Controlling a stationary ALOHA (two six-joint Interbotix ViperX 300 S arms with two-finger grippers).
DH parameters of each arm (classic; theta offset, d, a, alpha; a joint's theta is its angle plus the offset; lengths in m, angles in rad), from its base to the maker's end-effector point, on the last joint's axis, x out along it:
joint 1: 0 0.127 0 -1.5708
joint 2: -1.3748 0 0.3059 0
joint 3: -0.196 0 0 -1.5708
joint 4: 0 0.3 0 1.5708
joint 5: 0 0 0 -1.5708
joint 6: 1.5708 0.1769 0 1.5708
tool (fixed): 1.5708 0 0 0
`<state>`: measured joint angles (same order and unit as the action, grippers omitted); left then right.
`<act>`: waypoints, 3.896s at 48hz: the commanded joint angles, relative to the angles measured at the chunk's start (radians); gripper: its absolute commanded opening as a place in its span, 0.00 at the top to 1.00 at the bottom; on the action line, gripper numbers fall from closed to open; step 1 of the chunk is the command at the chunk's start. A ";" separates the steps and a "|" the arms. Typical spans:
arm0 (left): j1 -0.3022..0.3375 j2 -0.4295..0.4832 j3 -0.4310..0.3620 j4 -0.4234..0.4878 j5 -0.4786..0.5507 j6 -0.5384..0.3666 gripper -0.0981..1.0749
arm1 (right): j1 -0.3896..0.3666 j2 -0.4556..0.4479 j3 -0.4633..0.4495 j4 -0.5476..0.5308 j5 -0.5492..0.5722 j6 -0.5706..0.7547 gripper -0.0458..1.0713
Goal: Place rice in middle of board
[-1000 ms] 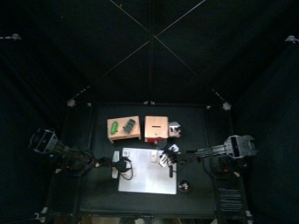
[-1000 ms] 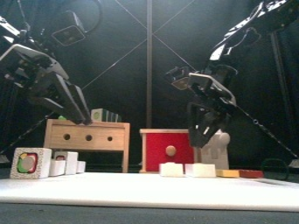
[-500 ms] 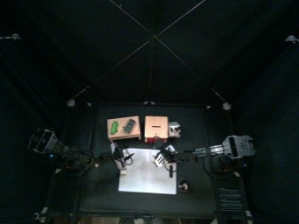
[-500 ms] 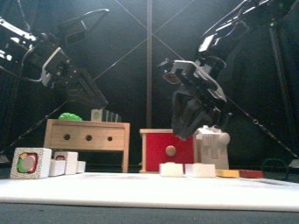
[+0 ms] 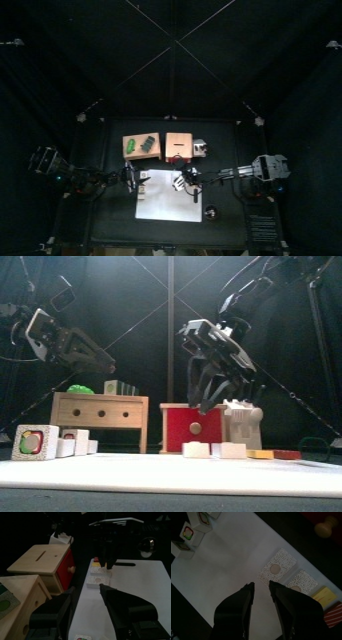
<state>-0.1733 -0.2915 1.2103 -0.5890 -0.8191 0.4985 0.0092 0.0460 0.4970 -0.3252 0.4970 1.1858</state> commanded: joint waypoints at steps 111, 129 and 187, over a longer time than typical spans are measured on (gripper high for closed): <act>0.051 -0.046 0.035 0.063 0.114 -0.077 0.22 | -0.018 0.172 -0.163 -0.086 0.169 0.298 0.09; 0.049 -0.057 0.038 0.063 0.114 -0.077 0.22 | -0.021 0.222 -0.215 -0.066 0.233 0.296 0.12; 0.052 -0.164 0.075 0.064 0.114 -0.072 0.22 | 0.127 0.265 -0.365 -0.092 0.272 0.650 0.35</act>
<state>-0.1243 -0.4341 1.2885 -0.5277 -0.7010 0.4249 0.1243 0.3313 0.1611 -0.4050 0.7685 1.8070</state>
